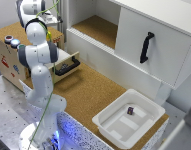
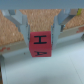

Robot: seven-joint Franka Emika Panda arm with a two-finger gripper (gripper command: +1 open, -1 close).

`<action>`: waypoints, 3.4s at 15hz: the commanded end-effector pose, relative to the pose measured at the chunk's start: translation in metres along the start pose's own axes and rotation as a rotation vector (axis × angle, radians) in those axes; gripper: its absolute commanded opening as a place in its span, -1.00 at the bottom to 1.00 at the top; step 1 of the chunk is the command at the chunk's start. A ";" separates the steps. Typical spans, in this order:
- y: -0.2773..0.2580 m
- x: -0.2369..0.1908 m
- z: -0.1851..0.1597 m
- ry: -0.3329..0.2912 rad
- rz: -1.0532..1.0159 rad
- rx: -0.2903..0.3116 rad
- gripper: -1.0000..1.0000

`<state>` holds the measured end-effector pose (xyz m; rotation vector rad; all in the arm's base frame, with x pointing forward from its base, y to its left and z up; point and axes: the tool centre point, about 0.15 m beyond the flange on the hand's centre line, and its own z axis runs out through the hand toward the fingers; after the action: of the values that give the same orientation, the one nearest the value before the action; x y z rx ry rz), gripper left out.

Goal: Go towards the drawer and store the pink object

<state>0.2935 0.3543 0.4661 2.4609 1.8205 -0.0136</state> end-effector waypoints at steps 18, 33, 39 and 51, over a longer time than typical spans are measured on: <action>0.055 -0.016 0.141 0.071 -0.052 0.124 1.00; 0.041 0.014 0.041 0.080 0.087 0.057 1.00; -0.004 0.079 -0.004 0.013 0.086 0.127 1.00; 0.044 0.124 -0.030 -0.002 0.211 0.072 1.00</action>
<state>0.3167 0.4285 0.4734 2.7390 1.6536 0.1678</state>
